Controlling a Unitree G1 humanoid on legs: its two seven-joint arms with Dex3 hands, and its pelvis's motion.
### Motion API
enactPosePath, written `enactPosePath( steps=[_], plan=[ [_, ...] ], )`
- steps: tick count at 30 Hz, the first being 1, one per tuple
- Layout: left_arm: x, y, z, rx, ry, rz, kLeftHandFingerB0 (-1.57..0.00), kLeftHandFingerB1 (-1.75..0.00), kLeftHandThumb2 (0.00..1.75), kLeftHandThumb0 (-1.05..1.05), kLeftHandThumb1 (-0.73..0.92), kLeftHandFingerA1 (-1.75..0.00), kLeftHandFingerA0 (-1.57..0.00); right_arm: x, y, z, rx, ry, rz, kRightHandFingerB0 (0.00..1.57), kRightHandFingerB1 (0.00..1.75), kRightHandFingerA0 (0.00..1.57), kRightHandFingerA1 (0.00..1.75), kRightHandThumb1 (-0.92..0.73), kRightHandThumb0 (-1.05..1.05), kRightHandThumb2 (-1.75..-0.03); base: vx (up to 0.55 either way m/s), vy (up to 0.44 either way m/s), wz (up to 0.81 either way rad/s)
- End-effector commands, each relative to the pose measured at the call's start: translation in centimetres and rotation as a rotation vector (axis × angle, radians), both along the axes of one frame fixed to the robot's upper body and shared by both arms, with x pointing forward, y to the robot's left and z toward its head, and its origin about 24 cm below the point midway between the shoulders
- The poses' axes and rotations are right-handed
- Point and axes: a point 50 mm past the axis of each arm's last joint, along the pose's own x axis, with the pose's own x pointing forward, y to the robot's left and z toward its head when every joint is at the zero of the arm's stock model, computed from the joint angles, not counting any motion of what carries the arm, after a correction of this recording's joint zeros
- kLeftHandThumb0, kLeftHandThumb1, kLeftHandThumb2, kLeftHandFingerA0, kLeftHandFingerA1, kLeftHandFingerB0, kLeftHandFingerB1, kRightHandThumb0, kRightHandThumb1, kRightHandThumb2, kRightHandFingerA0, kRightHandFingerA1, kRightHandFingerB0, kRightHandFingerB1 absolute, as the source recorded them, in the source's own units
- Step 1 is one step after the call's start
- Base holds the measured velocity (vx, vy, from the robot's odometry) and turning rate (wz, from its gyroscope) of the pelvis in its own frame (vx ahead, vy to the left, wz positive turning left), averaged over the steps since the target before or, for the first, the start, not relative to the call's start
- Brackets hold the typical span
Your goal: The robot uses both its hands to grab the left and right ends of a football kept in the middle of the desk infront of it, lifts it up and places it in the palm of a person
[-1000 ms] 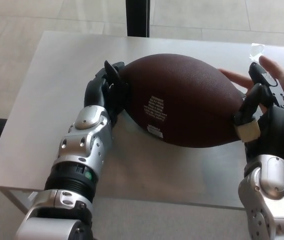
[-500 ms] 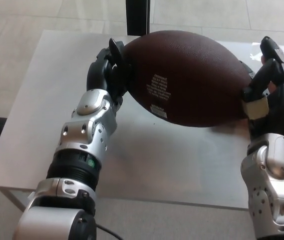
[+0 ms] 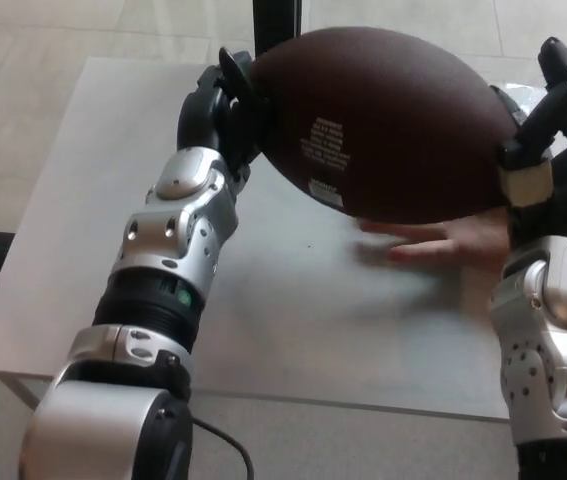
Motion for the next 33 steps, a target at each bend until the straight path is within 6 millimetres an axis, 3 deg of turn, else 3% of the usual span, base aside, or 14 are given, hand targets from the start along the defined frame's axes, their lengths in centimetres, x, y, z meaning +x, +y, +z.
enactPosePath(
  steps=[1,4,5,6,8,10,11,12,14,18,19,25,27,33],
  plan=[
    [0.4,-4.7,3.0,0.168,-0.024,-0.157,-0.32,-0.39,0.93,-1.04,0.92,-1.21,-0.66,2.1,1.0,2.7,0.011,-0.062,0.083,0.38,0.36,0.52,0.52,-0.92,-0.94,-0.78,0.00,0.000,0.00],
    [0.8,-5.3,4.7,0.173,-0.058,-0.176,-0.16,-0.50,1.26,-0.90,0.81,-0.98,-0.74,2.8,0.3,3.2,0.020,-0.050,0.069,0.36,0.36,0.45,0.50,-0.92,-0.96,-0.80,0.00,0.000,0.00],
    [0.9,-5.4,5.0,0.185,-0.063,-0.179,-0.18,-0.44,0.94,-1.03,0.87,-0.81,-0.27,2.8,0.3,3.2,0.022,-0.050,0.073,0.36,0.34,0.51,0.52,-0.92,-0.92,-0.78,0.00,0.000,0.00],
    [1.0,-5.7,5.8,0.216,-0.069,-0.181,-0.14,-0.46,0.87,-0.99,0.92,-1.34,-0.50,3.0,0.3,3.6,0.025,-0.059,0.078,0.30,0.47,0.52,0.64,-0.78,-0.88,-1.20,0.00,0.000,0.00],
    [1.1,-6.3,6.6,0.238,-0.054,-0.168,-0.06,-0.50,1.19,-1.00,0.82,-1.29,-0.78,3.3,0.1,4.1,-0.013,-0.066,0.048,0.38,0.35,0.62,0.61,-0.92,-0.91,-0.78,0.00,0.000,0.00],
    [1.1,-6.5,6.8,0.250,-0.044,-0.178,-0.15,-0.46,0.84,-1.02,0.92,-1.41,-0.80,3.6,-0.2,4.3,-0.050,-0.066,0.037,0.38,0.36,0.64,0.95,-0.92,-0.96,-0.80,0.00,0.000,0.00],
    [1.2,-6.4,6.8,0.278,-0.051,-0.180,-0.18,-0.45,0.83,-1.02,0.92,-1.53,-0.84,3.7,-0.2,4.3,-0.037,-0.065,0.041,0.28,0.47,0.71,1.03,-0.83,-0.92,-1.26,0.00,0.000,0.00],
    [1.2,-6.5,6.8,0.290,-0.052,-0.187,-0.25,-0.54,0.83,-1.02,0.92,-1.45,-0.91,3.7,-0.3,4.3,-0.036,-0.061,0.030,0.36,0.35,0.60,0.93,-0.92,-0.92,-0.79,0.00,0.000,0.00],
    [1.2,-6.6,6.4,0.349,-0.043,-0.209,-0.29,-0.58,1.31,-0.93,0.84,-1.28,-0.85,3.7,-0.7,3.8,-0.004,-0.047,0.013,0.38,0.36,0.71,0.80,-0.92,-0.90,-0.80,0.00,0.000,0.00],
    [1.1,-6.3,5.5,0.380,0.002,-0.200,-0.40,-0.65,1.28,-0.92,0.81,-1.47,-1.14,3.7,-0.3,2.8,0.009,-0.012,0.012,0.33,0.43,0.56,0.81,-0.81,-0.93,-0.98,0.00,0.000,0.00],
    [1.0,-6.3,5.2,0.395,0.011,-0.203,-0.31,-0.54,0.82,-1.00,0.92,-1.64,-0.89,3.8,-0.3,2.5,0.015,0.000,0.025,0.34,0.37,0.47,0.66,-0.92,-0.87,-0.86,0.00,0.000,0.00],
    [0.7,-5.5,2.6,0.557,0.086,-0.198,-0.25,-0.54,1.22,-0.90,0.80,-1.40,-1.01,4.1,-0.4,-0.6,0.041,0.118,0.043,0.26,0.36,0.14,0.43,-0.92,-0.90,-0.84,0.00,0.000,0.00],
    [0.6,-5.0,1.9,0.644,0.091,-0.213,-0.34,-0.45,0.81,-0.97,0.92,-1.46,-0.84,4.1,-0.6,-1.3,0.081,0.143,0.012,0.33,0.35,0.38,0.62,-0.92,-0.87,-0.81,0.00,0.000,0.00],
    [-0.3,-5.3,-0.4,0.755,0.116,-0.292,-0.30,-0.43,0.81,-1.00,0.92,-1.47,-0.82,3.6,-2.1,-3.3,0.138,0.229,-0.081,0.41,0.35,0.72,0.58,-0.92,-0.86,-0.71,0.00,0.000,0.00]
  ],
)
